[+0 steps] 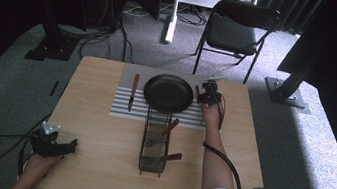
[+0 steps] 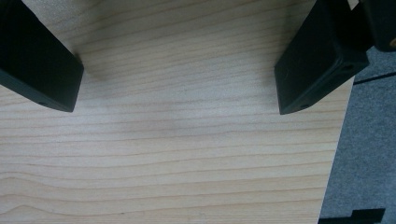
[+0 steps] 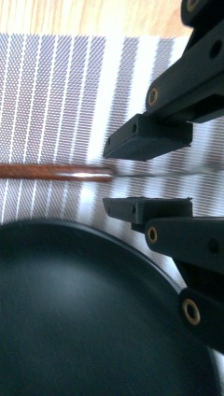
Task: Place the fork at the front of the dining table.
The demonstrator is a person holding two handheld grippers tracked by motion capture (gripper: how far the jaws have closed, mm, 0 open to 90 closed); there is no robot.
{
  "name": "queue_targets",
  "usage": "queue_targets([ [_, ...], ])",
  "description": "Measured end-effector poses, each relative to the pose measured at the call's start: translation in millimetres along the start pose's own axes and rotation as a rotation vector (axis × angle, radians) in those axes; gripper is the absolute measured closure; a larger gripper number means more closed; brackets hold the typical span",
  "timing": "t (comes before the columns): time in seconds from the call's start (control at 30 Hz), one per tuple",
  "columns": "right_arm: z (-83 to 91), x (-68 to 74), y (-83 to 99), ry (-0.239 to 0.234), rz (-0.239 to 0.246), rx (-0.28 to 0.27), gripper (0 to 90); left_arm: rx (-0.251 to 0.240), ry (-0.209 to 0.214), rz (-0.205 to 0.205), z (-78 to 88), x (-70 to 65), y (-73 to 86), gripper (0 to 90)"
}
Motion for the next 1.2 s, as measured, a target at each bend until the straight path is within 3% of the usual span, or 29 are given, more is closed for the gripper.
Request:
queue_targets([
  [0.13,21.9,0.4,20.5,-0.013,0.040,-0.010,76.6,0.000,-0.004,0.004,0.3,-0.9,0.5,1.0],
  [0.23,31.0,-0.5,39.1,0.002,0.072,-0.018,77.0,0.000,-0.004,0.004,0.1,-1.0,0.2,1.0],
  [0.37,33.0,-6.6,51.4,0.030,0.059,-0.033,76.8,0.000,-0.004,0.004,0.1,-1.0,0.2,1.0],
  [0.47,28.6,-7.4,51.3,-0.006,0.035,-0.021,78.3,0.000,-0.004,0.004,0.1,-1.0,0.2,1.0],
  [0.53,24.7,-5.3,50.2,0.005,0.054,-0.003,80.4,0.000,-0.004,0.004,0.1,-1.0,0.2,1.0],
  [0.8,11.4,-14.4,47.5,0.001,0.004,0.033,85.4,0.000,-0.004,0.004,0.1,-1.0,0.3,1.0],
  [0.97,12.8,-26.8,51.3,-0.016,-0.053,0.020,78.8,0.000,-0.004,0.004,0.1,-1.0,0.3,1.0],
  [1.07,15.8,-31.2,55.3,0.007,-0.052,0.020,77.6,0.000,-0.004,0.004,0.1,-1.0,0.3,1.0],
  [1.2,16.8,-37.3,59.4,-0.021,-0.082,0.013,73.6,0.000,-0.004,0.004,0.1,-1.0,0.3,1.0],
])
Point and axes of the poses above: each handheld gripper's, and its own axes: z roughly backward along the jaws, y roughly out of its underside, x roughly to its left, the point moved 2 cm from there along -z, roughly forward along the jaws, and after that the axes turned 13 degrees about y, right-handed, at the moved point
